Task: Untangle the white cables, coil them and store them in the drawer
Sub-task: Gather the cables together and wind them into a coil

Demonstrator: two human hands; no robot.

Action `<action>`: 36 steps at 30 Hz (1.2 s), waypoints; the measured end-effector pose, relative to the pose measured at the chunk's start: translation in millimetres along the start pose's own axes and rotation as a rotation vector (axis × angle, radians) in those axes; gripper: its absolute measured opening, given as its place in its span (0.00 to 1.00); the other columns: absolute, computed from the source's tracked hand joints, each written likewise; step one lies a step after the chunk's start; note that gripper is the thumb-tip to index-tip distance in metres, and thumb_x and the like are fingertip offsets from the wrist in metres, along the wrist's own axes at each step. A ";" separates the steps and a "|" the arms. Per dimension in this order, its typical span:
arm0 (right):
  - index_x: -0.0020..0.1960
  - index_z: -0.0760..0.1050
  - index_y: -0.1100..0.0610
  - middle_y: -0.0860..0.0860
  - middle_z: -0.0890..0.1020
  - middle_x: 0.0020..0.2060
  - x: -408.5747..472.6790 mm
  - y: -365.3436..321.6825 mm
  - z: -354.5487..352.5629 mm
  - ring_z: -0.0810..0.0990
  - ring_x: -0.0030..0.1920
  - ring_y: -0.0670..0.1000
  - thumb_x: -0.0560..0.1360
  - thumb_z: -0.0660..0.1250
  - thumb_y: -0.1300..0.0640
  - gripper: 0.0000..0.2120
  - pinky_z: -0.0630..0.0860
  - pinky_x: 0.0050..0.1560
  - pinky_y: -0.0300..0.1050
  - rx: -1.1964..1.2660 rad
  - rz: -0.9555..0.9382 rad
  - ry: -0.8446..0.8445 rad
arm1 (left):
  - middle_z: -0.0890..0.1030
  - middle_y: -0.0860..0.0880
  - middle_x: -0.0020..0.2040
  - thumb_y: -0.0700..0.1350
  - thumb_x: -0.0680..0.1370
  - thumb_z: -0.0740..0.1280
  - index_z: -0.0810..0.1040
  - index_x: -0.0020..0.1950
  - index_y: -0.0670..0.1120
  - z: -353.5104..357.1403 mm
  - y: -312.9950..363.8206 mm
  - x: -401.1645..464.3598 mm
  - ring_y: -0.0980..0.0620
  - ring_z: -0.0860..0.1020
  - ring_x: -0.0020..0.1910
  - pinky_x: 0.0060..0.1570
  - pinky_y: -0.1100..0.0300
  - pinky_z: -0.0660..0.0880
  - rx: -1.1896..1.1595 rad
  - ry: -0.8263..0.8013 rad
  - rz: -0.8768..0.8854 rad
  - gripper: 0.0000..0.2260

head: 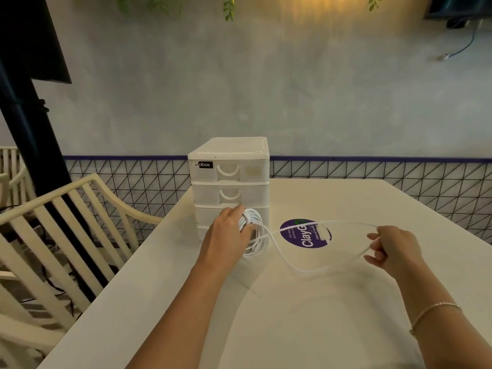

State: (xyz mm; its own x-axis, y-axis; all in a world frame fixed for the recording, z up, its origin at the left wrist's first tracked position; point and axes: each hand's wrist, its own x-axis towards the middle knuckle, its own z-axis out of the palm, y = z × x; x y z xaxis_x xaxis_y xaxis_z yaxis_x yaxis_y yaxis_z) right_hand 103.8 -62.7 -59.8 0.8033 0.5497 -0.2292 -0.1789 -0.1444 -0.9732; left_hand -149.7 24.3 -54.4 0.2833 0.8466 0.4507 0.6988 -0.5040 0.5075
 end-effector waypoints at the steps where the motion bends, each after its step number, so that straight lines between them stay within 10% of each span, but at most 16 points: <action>1: 0.41 0.71 0.66 0.58 0.74 0.25 1.2 -0.4 0.3 0.69 0.22 0.53 0.78 0.53 0.63 0.11 0.74 0.30 0.48 0.158 0.039 0.000 | 0.73 0.45 0.63 0.49 0.78 0.64 0.69 0.69 0.44 0.7 0.7 -0.1 0.46 0.71 0.62 0.57 0.58 0.66 -0.010 -0.003 0.002 0.20; 4: 0.48 0.70 0.68 0.60 0.81 0.36 8.5 -0.7 6.6 0.80 0.32 0.53 0.78 0.58 0.59 0.11 0.80 0.46 0.49 0.329 0.025 0.059 | 0.74 0.45 0.63 0.49 0.79 0.64 0.69 0.68 0.44 4.8 5.5 -0.6 0.47 0.71 0.62 0.57 0.60 0.66 -0.016 -0.029 0.022 0.20; 7: 0.73 0.56 0.64 0.61 0.71 0.66 0.2 -4.5 11.5 0.72 0.64 0.60 0.73 0.68 0.50 0.36 0.70 0.63 0.54 -0.123 -0.095 0.152 | 0.71 0.46 0.66 0.49 0.80 0.62 0.67 0.70 0.44 6.7 8.2 -1.5 0.47 0.69 0.64 0.59 0.60 0.65 0.005 -0.067 0.019 0.20; 9: 0.74 0.56 0.61 0.58 0.68 0.69 -17.8 -6.6 18.6 0.67 0.69 0.58 0.74 0.67 0.49 0.35 0.65 0.67 0.52 -0.312 -0.268 0.082 | 0.71 0.45 0.67 0.49 0.80 0.61 0.67 0.70 0.44 7.5 9.0 -1.8 0.47 0.69 0.65 0.59 0.59 0.65 0.012 -0.080 0.011 0.20; 16: 0.52 0.80 0.55 0.47 0.82 0.43 -69.8 5.8 65.8 0.79 0.46 0.48 0.76 0.63 0.46 0.15 0.74 0.49 0.37 -0.592 -0.705 -0.496 | 0.70 0.45 0.66 0.50 0.81 0.57 0.64 0.71 0.44 16.0 17.9 -7.5 0.47 0.69 0.65 0.61 0.56 0.66 0.020 -0.172 0.029 0.20; 24: 0.41 0.82 0.59 0.48 0.78 0.28 -73.4 -4.9 57.2 0.74 0.28 0.44 0.73 0.64 0.58 0.09 0.70 0.32 0.37 -0.849 -0.695 -0.604 | 0.70 0.46 0.66 0.50 0.81 0.57 0.65 0.70 0.44 20.1 23.2 -10.5 0.48 0.68 0.65 0.59 0.58 0.66 0.050 -0.264 0.041 0.19; 31: 0.50 0.81 0.56 0.47 0.78 0.41 -62.8 -12.3 50.7 0.71 0.41 0.46 0.77 0.62 0.58 0.09 0.64 0.35 0.25 -0.870 -0.904 -0.413 | 0.76 0.45 0.61 0.47 0.79 0.62 0.72 0.65 0.44 25.1 33.2 -15.3 0.46 0.72 0.61 0.57 0.58 0.68 0.011 -0.403 0.152 0.16; 36: 0.43 0.82 0.54 0.40 0.76 0.33 -56.2 -12.1 45.2 0.74 0.35 0.42 0.73 0.69 0.55 0.04 0.66 0.34 0.28 -0.619 -0.856 -0.379 | 0.81 0.51 0.49 0.45 0.72 0.72 0.78 0.59 0.50 23.1 38.7 -20.1 0.52 0.77 0.45 0.46 0.63 0.72 -0.302 -0.453 0.120 0.16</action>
State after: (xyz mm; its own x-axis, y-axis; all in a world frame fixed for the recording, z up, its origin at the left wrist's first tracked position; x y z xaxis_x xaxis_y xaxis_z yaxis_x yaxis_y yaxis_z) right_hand 35.1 -54.7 -35.9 0.2824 0.8635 0.4178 0.7470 0.0753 -0.6606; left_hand -113.1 -8.2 -60.7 0.6499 0.7355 0.1916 0.4441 -0.5720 0.6896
